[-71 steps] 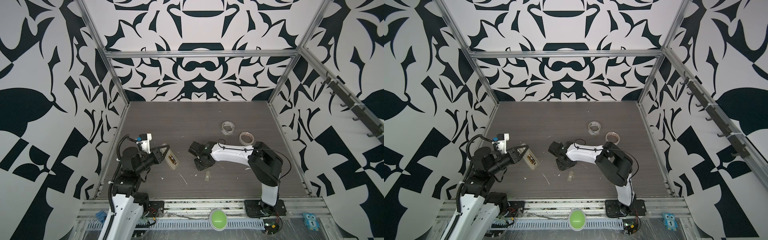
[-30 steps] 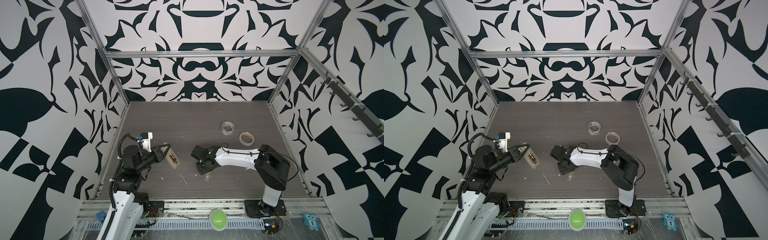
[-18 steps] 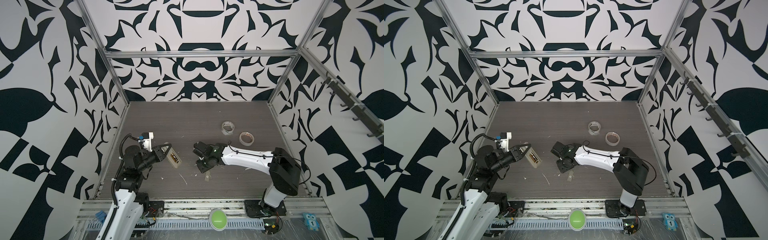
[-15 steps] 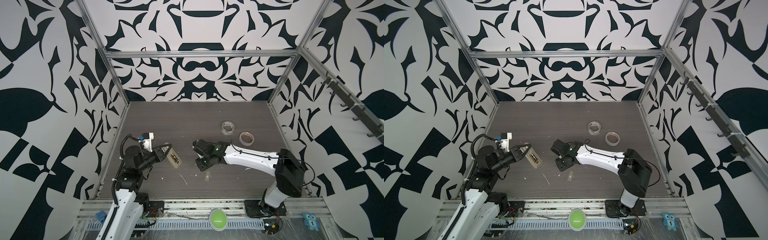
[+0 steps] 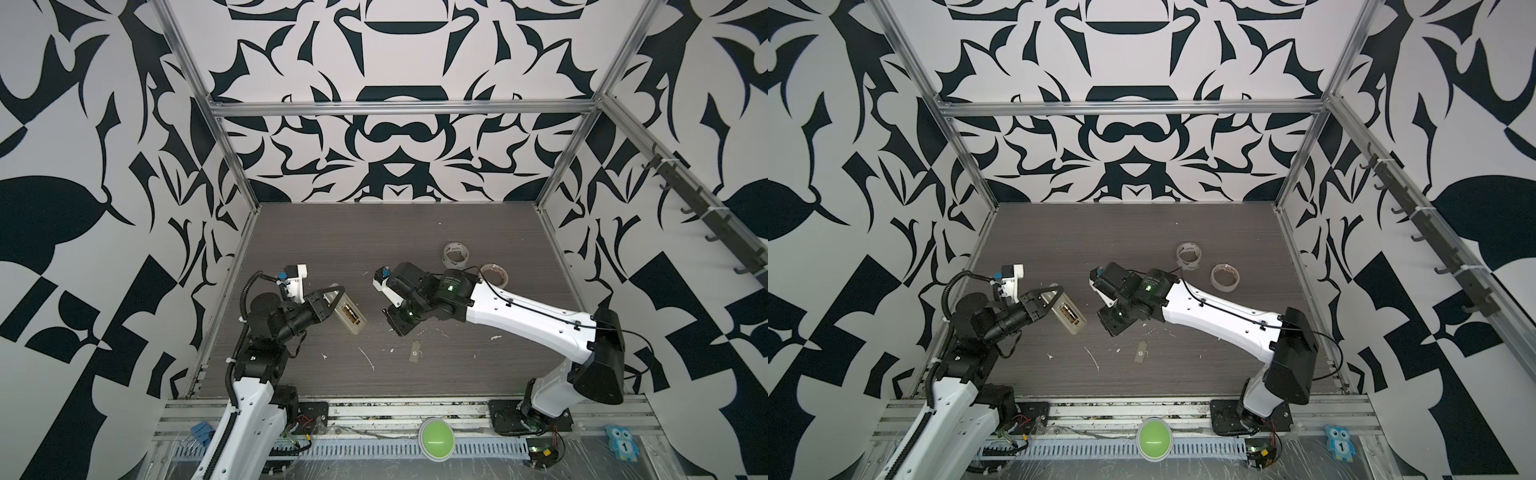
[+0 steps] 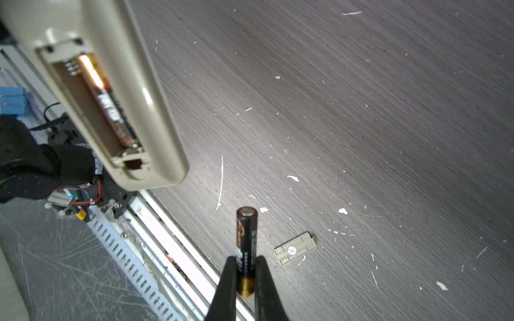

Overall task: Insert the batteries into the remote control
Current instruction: 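Lower the battery into the compartment beside the first battery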

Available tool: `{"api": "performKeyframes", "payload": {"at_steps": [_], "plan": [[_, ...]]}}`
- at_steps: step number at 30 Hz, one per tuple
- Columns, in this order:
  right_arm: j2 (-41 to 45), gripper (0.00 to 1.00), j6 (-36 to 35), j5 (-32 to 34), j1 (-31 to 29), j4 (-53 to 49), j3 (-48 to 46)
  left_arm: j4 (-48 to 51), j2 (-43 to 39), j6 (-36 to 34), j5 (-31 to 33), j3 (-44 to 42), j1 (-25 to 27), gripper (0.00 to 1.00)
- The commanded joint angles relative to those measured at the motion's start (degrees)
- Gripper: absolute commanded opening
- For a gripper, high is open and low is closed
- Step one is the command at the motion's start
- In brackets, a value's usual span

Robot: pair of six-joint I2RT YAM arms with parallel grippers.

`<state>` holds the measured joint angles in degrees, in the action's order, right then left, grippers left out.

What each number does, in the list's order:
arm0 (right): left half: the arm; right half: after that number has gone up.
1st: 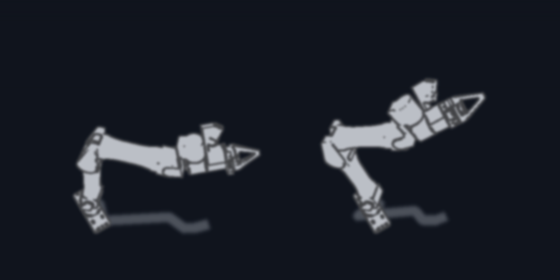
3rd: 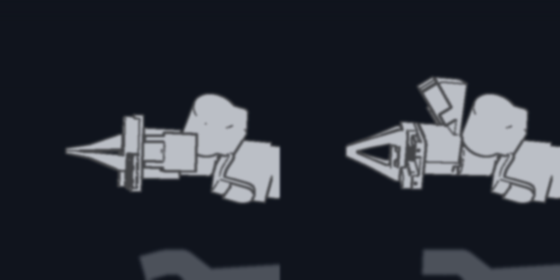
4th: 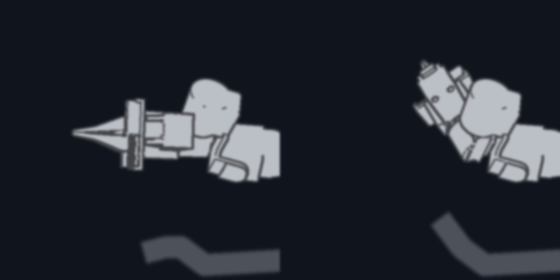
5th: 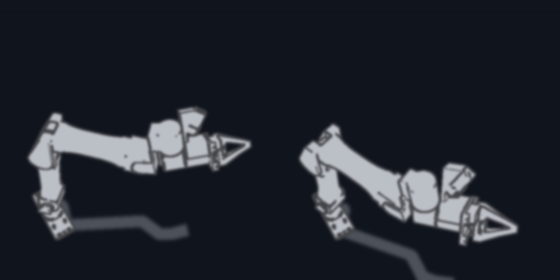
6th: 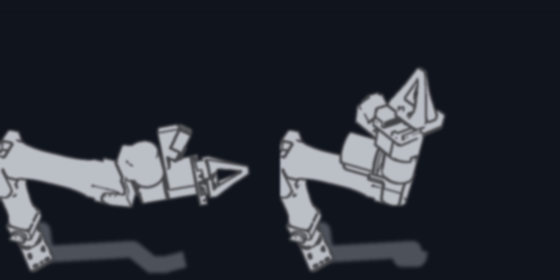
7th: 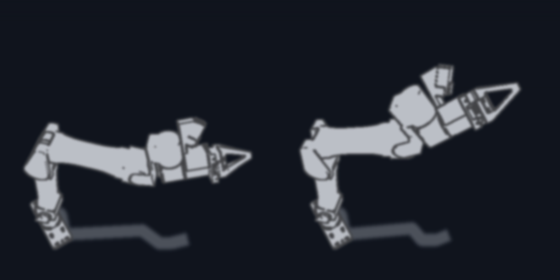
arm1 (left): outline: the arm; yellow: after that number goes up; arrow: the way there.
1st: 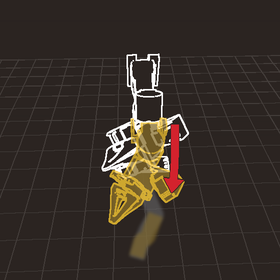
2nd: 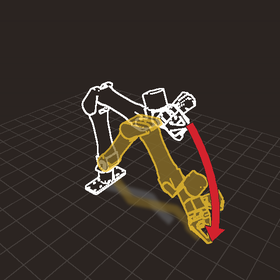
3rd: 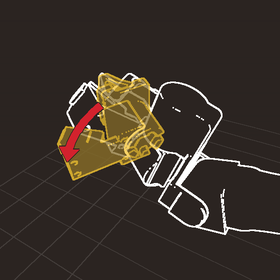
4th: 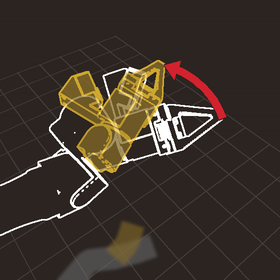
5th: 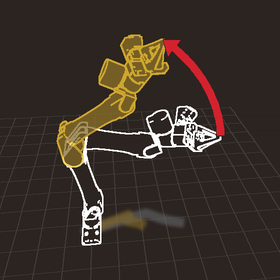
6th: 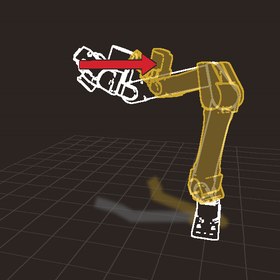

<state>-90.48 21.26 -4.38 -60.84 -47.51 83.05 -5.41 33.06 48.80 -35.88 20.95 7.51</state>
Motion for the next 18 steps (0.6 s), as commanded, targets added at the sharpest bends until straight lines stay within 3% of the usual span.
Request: {"api": "performKeyframes", "payload": {"at_steps": [1,18], "plan": [[0.2,0.0,-2.0,-0.7,-0.6,-3.3,4.2,-3.3,-0.7,1.1,-1.2,-1.0,-0.2,0.0],[-7.8,0.0,-2.7,-0.7,-3.6,-11.8,19.7,-5.9,-1.2,2.4,-2.6,-2.5,-0.2,0.0]]}}
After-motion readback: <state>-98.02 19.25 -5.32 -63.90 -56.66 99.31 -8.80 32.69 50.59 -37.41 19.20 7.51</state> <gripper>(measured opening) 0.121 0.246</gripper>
